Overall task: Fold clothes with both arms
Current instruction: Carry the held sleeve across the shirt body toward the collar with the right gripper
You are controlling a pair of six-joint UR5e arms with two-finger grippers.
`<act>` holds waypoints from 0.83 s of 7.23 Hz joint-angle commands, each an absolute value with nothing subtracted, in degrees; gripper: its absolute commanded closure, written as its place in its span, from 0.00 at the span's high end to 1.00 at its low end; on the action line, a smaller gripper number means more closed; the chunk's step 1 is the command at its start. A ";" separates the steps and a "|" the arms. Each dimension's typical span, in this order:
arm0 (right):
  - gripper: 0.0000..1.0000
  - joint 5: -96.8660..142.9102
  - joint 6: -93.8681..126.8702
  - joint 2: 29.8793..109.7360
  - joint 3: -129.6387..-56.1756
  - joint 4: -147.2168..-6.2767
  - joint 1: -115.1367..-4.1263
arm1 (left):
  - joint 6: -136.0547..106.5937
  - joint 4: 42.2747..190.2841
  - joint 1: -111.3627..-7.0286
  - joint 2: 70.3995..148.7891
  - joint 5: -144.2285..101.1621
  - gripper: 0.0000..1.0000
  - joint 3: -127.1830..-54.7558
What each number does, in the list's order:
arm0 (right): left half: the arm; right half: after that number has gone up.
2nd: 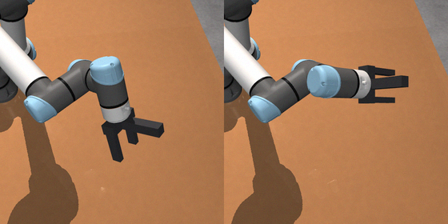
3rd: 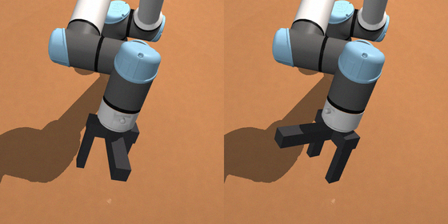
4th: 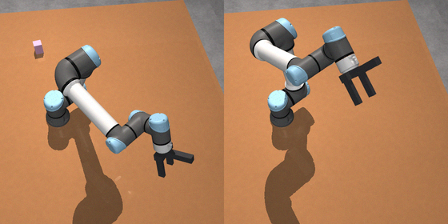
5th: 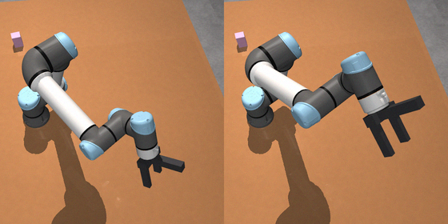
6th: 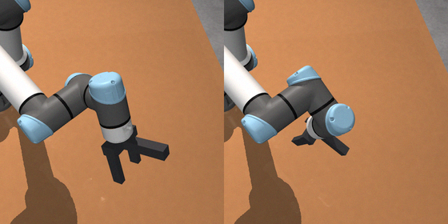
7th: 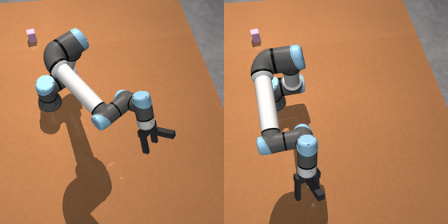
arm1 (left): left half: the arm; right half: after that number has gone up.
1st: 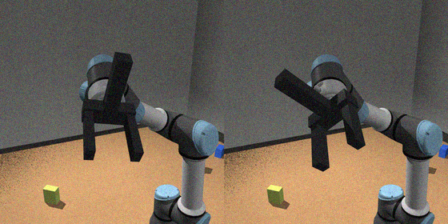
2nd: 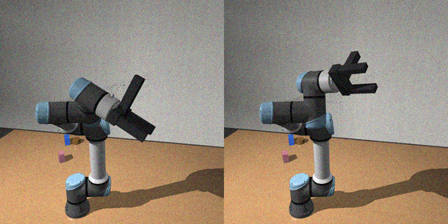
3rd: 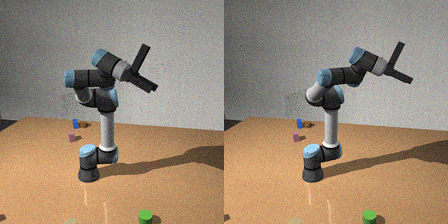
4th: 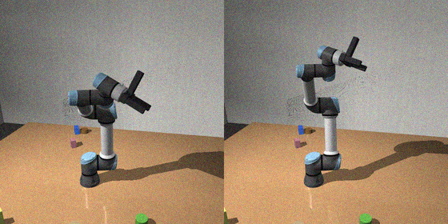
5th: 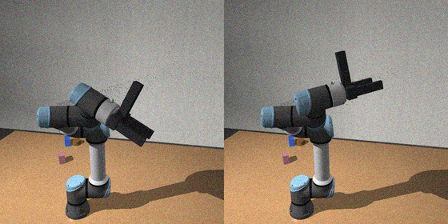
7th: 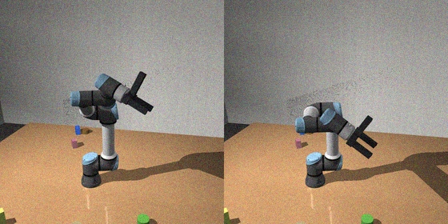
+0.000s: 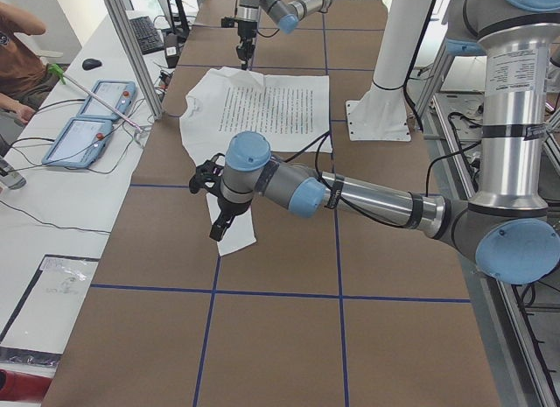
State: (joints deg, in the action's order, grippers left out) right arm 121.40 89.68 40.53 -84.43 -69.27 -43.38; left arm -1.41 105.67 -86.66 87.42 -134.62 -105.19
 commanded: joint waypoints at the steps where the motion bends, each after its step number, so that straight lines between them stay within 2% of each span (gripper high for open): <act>1: 0.00 114.04 94.80 32.45 -71.06 -59.46 -37.90 | -2.02 105.82 -86.66 87.45 -134.74 1.00 -105.29; 3: 0.00 110.06 95.10 27.80 -65.34 -58.45 -35.35 | -2.20 105.82 -86.66 87.45 -134.82 1.00 -105.29; 6: 0.00 107.05 95.19 27.25 -63.73 -58.36 -33.57 | -2.20 106.08 -86.57 87.63 -134.82 1.00 -104.85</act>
State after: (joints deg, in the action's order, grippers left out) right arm 107.58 95.15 27.45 -64.45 -58.42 -33.92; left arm -2.19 106.01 -86.59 87.54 -134.80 -104.98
